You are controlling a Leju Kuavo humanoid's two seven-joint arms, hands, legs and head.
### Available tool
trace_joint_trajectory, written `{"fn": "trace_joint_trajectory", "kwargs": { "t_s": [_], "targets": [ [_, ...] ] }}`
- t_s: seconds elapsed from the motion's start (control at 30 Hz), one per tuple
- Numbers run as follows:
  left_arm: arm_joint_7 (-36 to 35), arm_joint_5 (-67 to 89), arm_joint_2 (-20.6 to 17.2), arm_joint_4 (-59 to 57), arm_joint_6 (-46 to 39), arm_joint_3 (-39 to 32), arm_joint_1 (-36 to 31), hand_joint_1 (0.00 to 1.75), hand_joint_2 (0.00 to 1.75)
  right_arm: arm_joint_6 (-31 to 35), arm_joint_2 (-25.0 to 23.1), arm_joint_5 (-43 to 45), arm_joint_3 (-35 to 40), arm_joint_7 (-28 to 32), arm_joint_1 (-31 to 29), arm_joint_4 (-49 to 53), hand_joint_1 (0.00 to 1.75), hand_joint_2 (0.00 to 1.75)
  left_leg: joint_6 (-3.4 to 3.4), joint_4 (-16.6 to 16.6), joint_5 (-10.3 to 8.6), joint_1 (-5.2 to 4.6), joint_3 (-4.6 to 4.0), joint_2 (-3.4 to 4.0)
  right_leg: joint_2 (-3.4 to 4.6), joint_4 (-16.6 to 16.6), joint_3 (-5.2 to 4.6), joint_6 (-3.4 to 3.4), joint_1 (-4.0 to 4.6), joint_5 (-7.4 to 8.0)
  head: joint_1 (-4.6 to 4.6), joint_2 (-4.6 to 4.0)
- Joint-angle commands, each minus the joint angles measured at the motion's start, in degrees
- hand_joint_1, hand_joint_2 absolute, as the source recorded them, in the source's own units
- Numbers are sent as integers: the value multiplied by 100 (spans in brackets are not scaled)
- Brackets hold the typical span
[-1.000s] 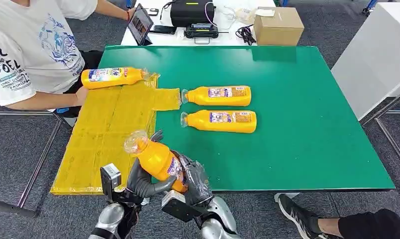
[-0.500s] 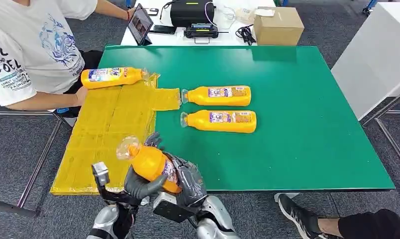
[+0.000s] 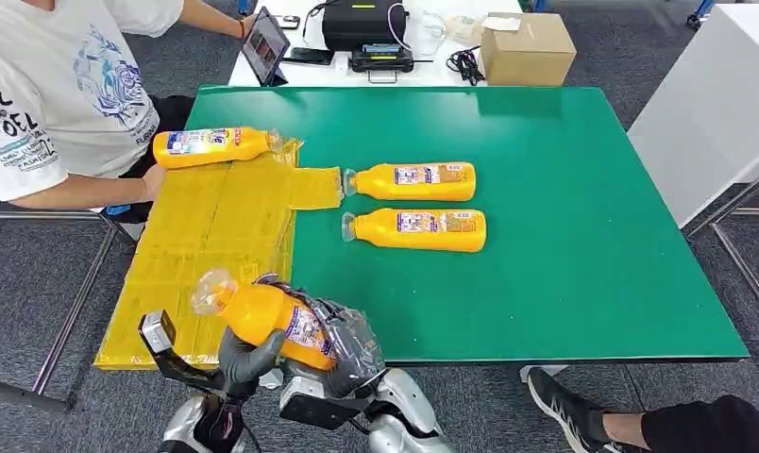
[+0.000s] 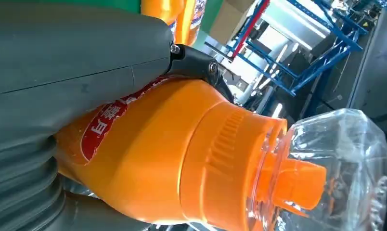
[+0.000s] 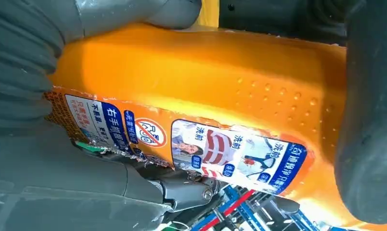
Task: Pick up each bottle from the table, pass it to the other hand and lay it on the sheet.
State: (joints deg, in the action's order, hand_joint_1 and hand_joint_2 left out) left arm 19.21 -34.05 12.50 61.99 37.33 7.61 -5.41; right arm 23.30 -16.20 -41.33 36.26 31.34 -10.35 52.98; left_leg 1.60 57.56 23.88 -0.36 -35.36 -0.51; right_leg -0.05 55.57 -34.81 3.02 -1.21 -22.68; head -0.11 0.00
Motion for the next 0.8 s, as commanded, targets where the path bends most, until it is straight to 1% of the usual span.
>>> {"fn": "trace_joint_trajectory", "kwargs": {
  "t_s": [0.03,0.07,0.1,0.13,0.2,0.23,0.3,0.33,0.4,0.43,0.47,0.5,0.53,0.57,0.6,0.63,0.67,0.73,0.8],
  "targets": [
    [36,164,-38,-13,89,624,-55,175,175,-44,24,1,-18,-107,-46,-588,175,175,-11,-2,15,12,35,-12,-16,-7,44,-15,13,-17,0,0],
    [114,297,-48,-46,-25,604,-63,175,175,-39,25,17,-37,-109,-47,-575,175,175,-8,-4,9,7,26,-10,-13,-7,32,-11,8,-12,0,0],
    [161,370,-42,-82,-129,544,-64,175,175,15,13,49,-81,-105,-25,-508,134,175,-5,-4,4,4,14,-7,-9,-5,18,-7,5,-6,0,0],
    [284,556,-68,-30,-231,523,-52,175,175,63,5,101,-131,-81,13,-410,2,175,-10,-1,15,10,34,-9,-13,-5,41,-14,12,-16,-2,0],
    [370,716,-82,42,-391,447,-34,175,175,41,20,127,-151,-120,38,-254,0,175,-7,-4,7,6,18,-8,-10,-6,24,-9,7,-8,0,0],
    [370,716,-82,42,-391,447,-34,175,175,41,20,127,-151,-120,38,-254,0,175,-10,0,14,10,30,-8,-11,-5,37,-14,11,-15,-2,0],
    [370,716,-82,42,-391,447,-34,175,175,41,20,127,-151,-120,38,-254,0,175,-7,-2,7,5,17,-4,-6,-4,22,-9,6,-8,0,0],
    [370,716,-82,42,-391,447,-34,175,175,41,20,127,-151,-120,38,-254,0,175,-12,0,16,12,33,-1,-4,-4,39,-15,13,-15,0,0],
    [370,716,-82,42,-391,447,-34,175,175,41,20,127,-151,-120,38,-254,0,175,-7,-3,6,4,15,-5,-7,-4,20,-9,5,-7,0,0],
    [370,716,-82,42,-391,447,-34,175,175,41,20,127,-151,-120,38,-254,0,175,-12,-2,14,10,31,-6,-9,-6,38,-15,11,-15,0,0],
    [370,716,-82,42,-391,447,-34,175,175,41,20,127,-151,-120,38,-254,0,175,-10,-1,11,10,24,-5,-8,-6,31,-13,11,-11,0,0],
    [392,838,-70,102,-489,442,-20,175,175,-23,25,169,-164,-137,51,-193,0,0,-8,-3,8,6,20,-4,-7,-4,25,-11,7,-9,0,0],
    [670,1357,-116,210,-928,424,-7,175,175,70,11,357,-289,-9,135,27,0,0,-11,0,16,9,31,-2,-6,-3,37,-15,11,-15,0,0],
    [669,1443,-94,218,-1060,325,-21,175,175,32,47,488,-321,82,168,247,0,0,-8,-2,9,6,18,-4,-6,-2,22,-11,7,-10,0,0],
    [741,1700,-121,284,-1318,248,-43,175,175,-71,88,702,-410,95,216,558,0,0,-14,6,21,14,32,-4,-8,1,40,-17,15,-20,0,0],
    [764,1855,-117,295,-1492,185,-66,175,175,-321,147,935,-477,89,220,763,0,0,-9,1,11,8,19,-7,-10,-2,26,-12,9,-12,0,0],
    [753,1917,-112,282,-1617,77,-100,175,175,-495,233,1060,-542,68,227,1010,0,0,-7,1,5,6,8,-7,-9,-1,14,-9,7,-6,2,0],
    [711,1901,-98,203,-1668,-48,-143,175,175,-702,335,1180,-611,68,249,1284,0,0,-8,3,9,8,12,-4,-6,-2,20,-10,9,-8,2,0],
    [685,1912,-72,61,-1704,-145,-202,175,175,-746,371,1227,-711,136,272,1423,0,0,-8,1,8,6,13,-5,-6,0,21,-10,6,-8,0,0]
  ]
}}
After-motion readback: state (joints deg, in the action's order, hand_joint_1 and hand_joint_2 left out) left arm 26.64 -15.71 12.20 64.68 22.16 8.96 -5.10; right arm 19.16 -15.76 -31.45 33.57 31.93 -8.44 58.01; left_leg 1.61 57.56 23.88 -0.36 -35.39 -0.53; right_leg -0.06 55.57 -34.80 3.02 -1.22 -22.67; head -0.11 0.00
